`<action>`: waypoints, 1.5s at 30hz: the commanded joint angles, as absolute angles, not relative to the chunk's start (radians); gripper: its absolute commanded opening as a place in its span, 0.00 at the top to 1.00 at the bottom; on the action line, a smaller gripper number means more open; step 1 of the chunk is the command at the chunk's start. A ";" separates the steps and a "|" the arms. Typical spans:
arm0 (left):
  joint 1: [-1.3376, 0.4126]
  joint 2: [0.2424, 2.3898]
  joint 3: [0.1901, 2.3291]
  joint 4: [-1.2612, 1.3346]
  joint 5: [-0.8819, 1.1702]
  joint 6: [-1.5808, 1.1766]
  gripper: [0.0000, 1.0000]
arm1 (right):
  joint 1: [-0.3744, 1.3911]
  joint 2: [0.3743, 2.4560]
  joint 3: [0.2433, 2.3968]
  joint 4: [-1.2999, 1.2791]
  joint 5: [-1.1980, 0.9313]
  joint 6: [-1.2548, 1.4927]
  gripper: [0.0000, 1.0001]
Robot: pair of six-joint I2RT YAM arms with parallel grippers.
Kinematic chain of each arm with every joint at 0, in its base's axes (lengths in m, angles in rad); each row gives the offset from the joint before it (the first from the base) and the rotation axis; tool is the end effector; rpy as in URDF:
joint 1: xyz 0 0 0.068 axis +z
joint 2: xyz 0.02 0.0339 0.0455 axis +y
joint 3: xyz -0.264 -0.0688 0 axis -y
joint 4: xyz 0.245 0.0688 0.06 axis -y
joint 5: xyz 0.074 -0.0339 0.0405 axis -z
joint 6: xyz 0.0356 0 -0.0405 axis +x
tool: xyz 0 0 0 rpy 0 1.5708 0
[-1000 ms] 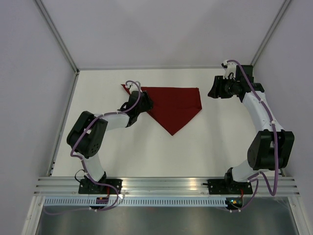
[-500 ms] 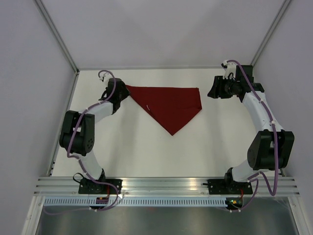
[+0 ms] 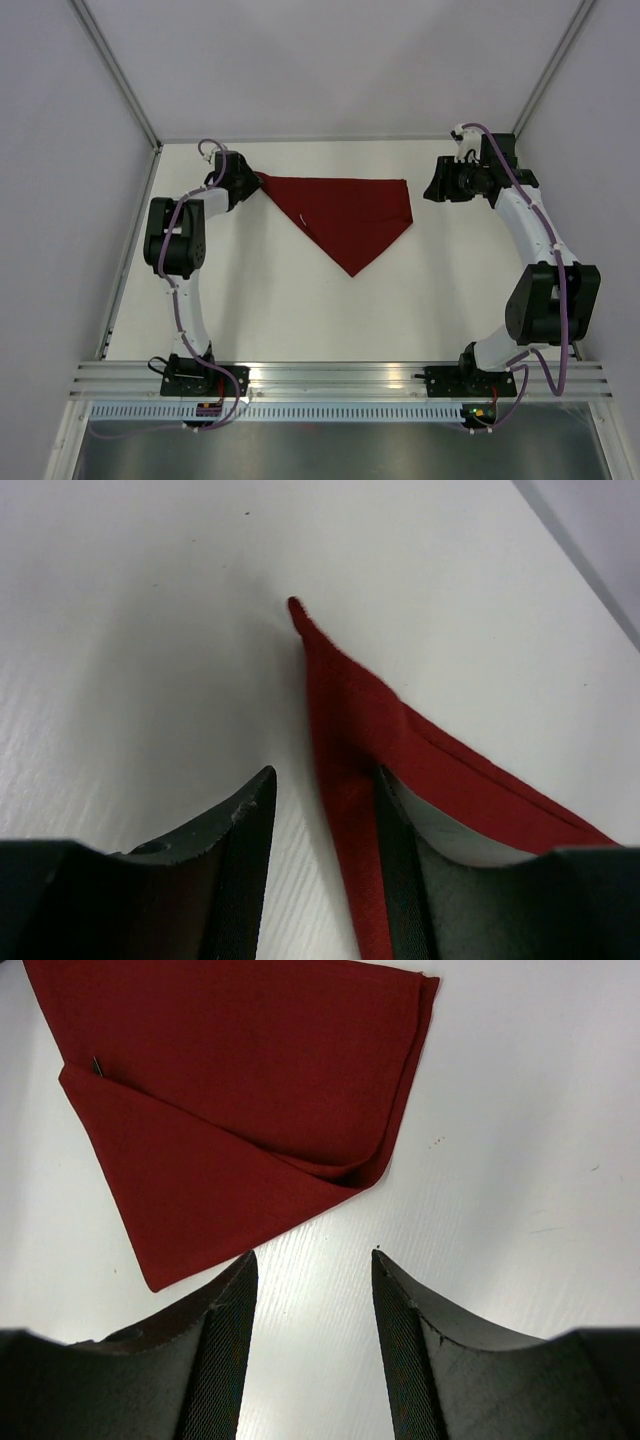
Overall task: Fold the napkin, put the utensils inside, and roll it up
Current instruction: Fold the napkin
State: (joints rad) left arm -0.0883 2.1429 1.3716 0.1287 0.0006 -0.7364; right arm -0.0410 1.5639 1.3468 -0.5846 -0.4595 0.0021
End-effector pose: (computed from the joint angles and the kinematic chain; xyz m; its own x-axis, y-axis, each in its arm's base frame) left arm 0.4663 -0.0413 0.1420 -0.5018 -0.6298 -0.5929 -0.3352 0.7735 -0.5379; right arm 0.3444 0.0017 0.3072 -0.7185 0.0314 -0.6948 -0.2699 0.9081 0.3201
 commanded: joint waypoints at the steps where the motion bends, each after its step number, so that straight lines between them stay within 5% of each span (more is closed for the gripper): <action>1: -0.081 2.181 1.442 0.132 0.075 -0.802 0.51 | -0.035 1.577 1.348 -0.588 -0.472 -0.018 0.45; 17: -0.049 2.247 1.509 0.104 0.092 -0.825 0.64 | -0.035 1.594 1.347 -0.589 -0.465 -0.023 0.46; 27: -0.046 2.232 1.526 0.133 0.133 -0.764 0.98 | -0.031 1.600 1.347 -0.591 -0.466 -0.023 0.46; 36: -0.046 2.122 1.302 0.604 0.427 -0.703 0.98 | -0.011 1.611 1.355 -0.604 -0.465 -0.035 0.46; 45: -0.077 2.077 1.259 0.813 0.789 -0.704 0.98 | 0.058 1.637 1.373 -0.626 -0.443 -0.061 0.46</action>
